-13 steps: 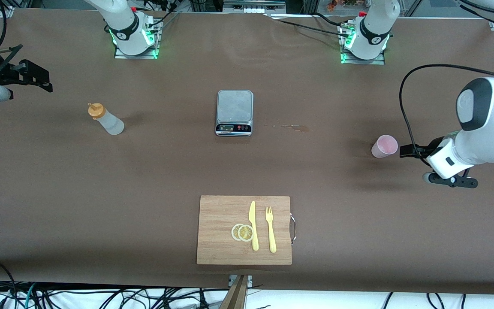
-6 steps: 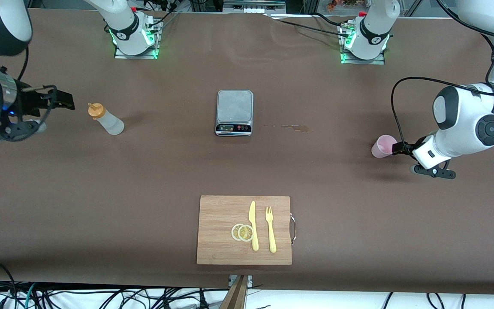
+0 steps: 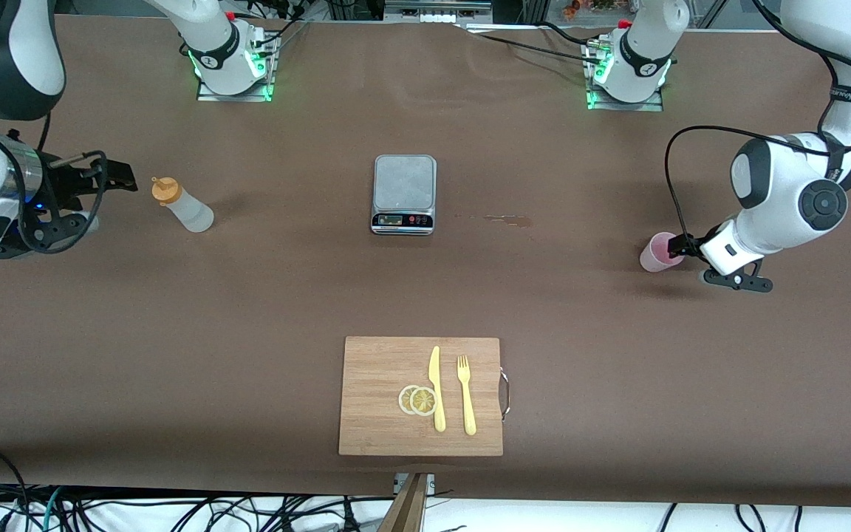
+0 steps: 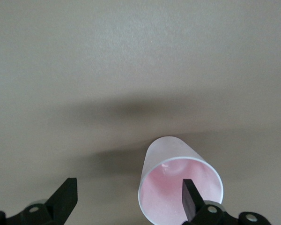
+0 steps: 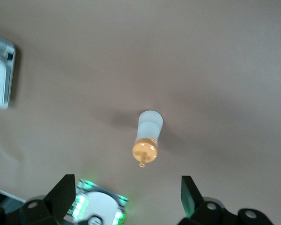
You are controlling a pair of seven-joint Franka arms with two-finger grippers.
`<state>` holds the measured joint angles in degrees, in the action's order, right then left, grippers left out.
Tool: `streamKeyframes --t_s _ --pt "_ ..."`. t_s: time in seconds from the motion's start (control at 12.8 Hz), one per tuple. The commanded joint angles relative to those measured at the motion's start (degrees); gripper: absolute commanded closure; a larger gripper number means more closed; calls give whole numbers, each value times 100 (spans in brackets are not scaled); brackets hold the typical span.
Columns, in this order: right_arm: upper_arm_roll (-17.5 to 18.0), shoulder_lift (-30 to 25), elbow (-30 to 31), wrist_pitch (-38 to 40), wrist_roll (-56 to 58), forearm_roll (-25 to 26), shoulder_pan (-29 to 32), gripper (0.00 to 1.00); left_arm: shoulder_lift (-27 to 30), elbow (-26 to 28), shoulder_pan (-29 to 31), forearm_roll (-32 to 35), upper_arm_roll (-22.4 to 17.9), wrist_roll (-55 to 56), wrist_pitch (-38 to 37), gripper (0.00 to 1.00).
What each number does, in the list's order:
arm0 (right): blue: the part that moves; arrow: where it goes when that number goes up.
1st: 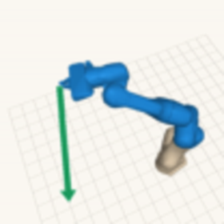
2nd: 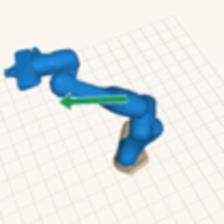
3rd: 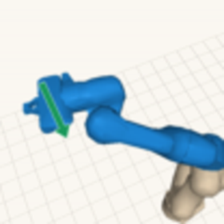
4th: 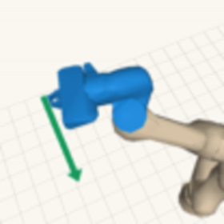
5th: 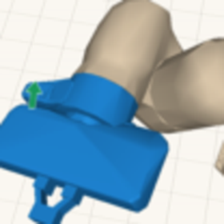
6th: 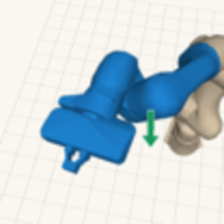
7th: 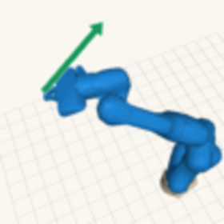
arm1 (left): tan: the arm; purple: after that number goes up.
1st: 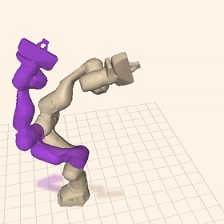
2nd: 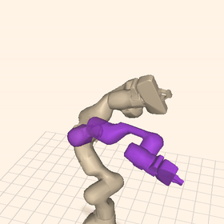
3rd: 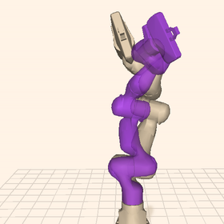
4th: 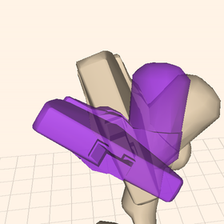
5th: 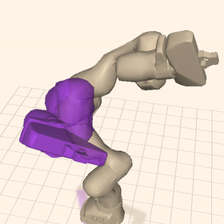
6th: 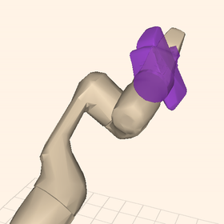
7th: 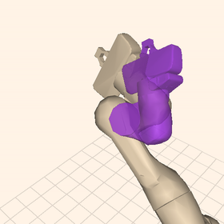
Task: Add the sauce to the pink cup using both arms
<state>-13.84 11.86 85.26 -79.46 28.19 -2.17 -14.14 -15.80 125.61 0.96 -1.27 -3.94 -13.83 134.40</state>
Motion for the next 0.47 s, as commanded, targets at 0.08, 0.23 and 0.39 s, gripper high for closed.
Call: streamKeyframes --t_s 0.08,0.23,0.39 --pt "-503 -123 17 98 2264 -493 87 0 208 402 -78 -145 -116 -111 357 4" --pt "-681 -245 375 19 3066 -714 253 0 165 438 -104 -145 -116 -111 534 11" --pt "-681 -656 1190 -409 4100 -898 727 0 86 412 -166 -328 -116 -102 639 29"
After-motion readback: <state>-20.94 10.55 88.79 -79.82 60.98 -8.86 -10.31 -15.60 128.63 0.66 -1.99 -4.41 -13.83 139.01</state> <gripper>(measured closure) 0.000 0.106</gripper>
